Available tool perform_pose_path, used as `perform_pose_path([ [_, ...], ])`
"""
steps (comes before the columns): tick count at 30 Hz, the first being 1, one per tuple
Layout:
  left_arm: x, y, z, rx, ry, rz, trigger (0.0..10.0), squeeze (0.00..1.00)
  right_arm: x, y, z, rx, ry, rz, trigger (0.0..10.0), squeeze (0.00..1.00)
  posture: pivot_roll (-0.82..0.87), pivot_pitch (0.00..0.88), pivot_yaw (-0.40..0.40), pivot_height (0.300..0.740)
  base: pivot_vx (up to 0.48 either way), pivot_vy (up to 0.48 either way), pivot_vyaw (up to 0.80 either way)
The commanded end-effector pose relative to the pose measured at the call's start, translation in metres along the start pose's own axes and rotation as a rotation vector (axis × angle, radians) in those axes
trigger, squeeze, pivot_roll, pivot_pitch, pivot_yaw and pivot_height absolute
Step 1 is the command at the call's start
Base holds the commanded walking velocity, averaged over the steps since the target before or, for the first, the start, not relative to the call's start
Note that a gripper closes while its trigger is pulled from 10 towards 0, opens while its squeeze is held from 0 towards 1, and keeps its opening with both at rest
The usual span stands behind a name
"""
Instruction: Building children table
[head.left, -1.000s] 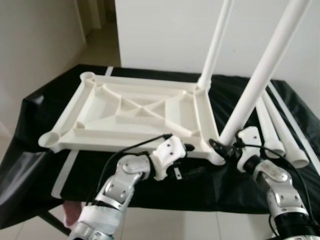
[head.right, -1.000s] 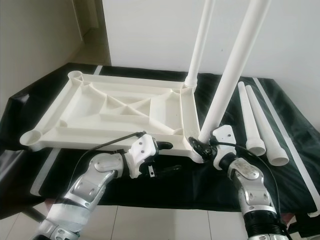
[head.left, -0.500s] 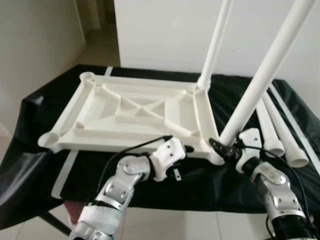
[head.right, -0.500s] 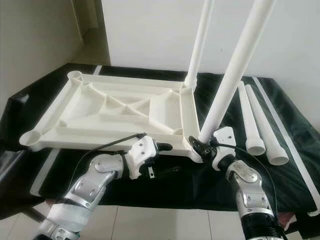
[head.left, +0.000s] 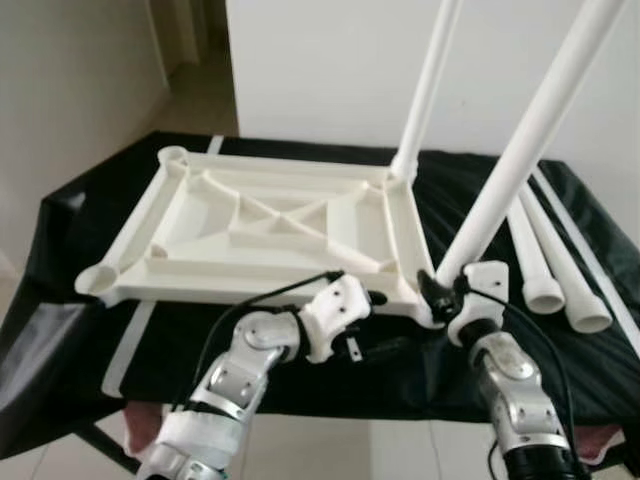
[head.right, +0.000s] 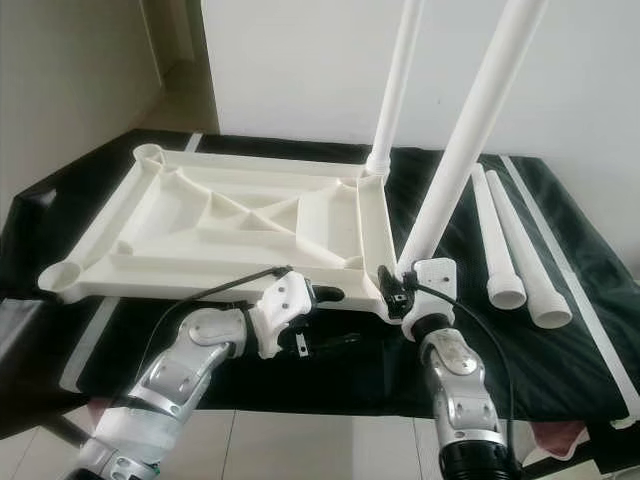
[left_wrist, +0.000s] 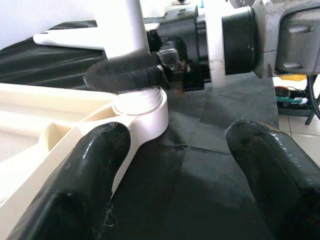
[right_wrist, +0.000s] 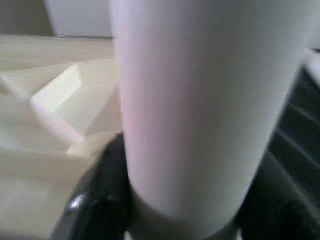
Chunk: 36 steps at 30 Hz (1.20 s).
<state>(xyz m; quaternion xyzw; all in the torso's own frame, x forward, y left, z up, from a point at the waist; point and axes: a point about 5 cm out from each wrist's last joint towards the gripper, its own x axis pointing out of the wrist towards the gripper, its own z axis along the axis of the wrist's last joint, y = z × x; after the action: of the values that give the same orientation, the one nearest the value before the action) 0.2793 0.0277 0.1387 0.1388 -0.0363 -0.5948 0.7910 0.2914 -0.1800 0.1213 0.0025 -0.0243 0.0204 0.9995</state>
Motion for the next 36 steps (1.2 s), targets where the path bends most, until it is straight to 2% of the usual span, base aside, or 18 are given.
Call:
perform_pose_path([
  [1,0.001,0.002,-0.002,0.002,0.007,0.05,10.0,0.0,-0.005,-0.007,-0.013,-0.007,0.077,-0.048,10.0,0.0,0.0,0.0,-0.031,0.74,0.0,0.0,0.0],
  [3,0.002,0.002,-0.001,0.002,0.006,0.049,10.0,0.0,-0.005,-0.006,-0.013,-0.001,0.073,-0.082,10.0,0.0,-0.01,0.0,-0.033,0.74,0.0,0.0,0.0],
  [6,0.002,0.002,-0.001,0.001,0.003,0.046,10.0,0.0,-0.008,-0.002,-0.01,0.016,0.056,-0.265,10.0,0.0,0.0,0.0,-0.036,0.74,0.0,0.0,0.0],
  [8,0.002,0.002,-0.001,0.001,0.003,0.046,10.0,0.0,-0.008,-0.002,-0.01,0.016,0.056,-0.265,10.0,0.0,0.0,0.0,-0.036,0.74,0.0,0.0,0.0],
  [10,0.003,0.002,0.0,-0.005,-0.003,0.046,10.0,0.0,-0.01,0.005,-0.01,0.031,0.062,-0.353,10.0,0.0,0.0,0.0,-0.037,0.74,0.0,0.0,0.0],
  [14,0.003,0.002,0.0,-0.008,-0.004,0.045,10.0,0.0,-0.012,0.021,-0.012,0.068,0.08,-0.335,10.0,0.0,0.0,0.0,-0.04,0.74,0.0,0.0,0.0],
  [23,0.002,0.003,0.001,-0.005,-0.004,0.048,10.0,0.0,-0.011,0.017,-0.008,0.058,0.07,-0.342,10.0,0.0,0.01,0.0,-0.047,0.74,0.0,0.0,0.0],
  [24,0.002,0.002,0.0,-0.005,-0.003,0.048,10.0,0.0,-0.012,0.016,-0.007,0.056,0.059,-0.338,10.0,1.0,0.01,0.0,-0.048,0.74,0.0,0.0,0.0],
  [30,0.001,0.002,0.0,-0.007,-0.002,0.048,10.0,0.0,-0.013,0.014,-0.003,0.07,0.035,-0.327,10.0,1.0,0.01,0.0,-0.052,0.74,0.0,0.0,0.0],
  [33,0.001,0.003,0.0,-0.008,-0.003,0.053,10.0,0.0,-0.01,0.001,-0.001,0.054,0.027,-0.3,10.0,1.0,0.01,0.0,-0.057,0.74,0.0,0.0,0.0],
  [34,0.001,0.003,0.0,-0.008,-0.003,0.053,10.0,0.0,-0.01,0.001,-0.001,0.054,0.027,-0.3,10.0,1.0,0.01,0.0,-0.057,0.74,0.0,0.0,0.0],
  [35,0.001,0.003,0.0,-0.009,-0.005,0.054,10.0,0.0,-0.006,-0.003,0.0,0.052,0.029,-0.244,10.0,0.59,0.01,0.0,-0.057,0.74,0.0,0.0,0.0],
  [36,0.001,0.003,0.0,-0.009,-0.005,0.054,10.0,0.0,-0.006,-0.003,0.0,0.052,0.029,-0.244,10.0,0.59,0.01,0.0,-0.057,0.74,0.0,0.0,0.0],
])
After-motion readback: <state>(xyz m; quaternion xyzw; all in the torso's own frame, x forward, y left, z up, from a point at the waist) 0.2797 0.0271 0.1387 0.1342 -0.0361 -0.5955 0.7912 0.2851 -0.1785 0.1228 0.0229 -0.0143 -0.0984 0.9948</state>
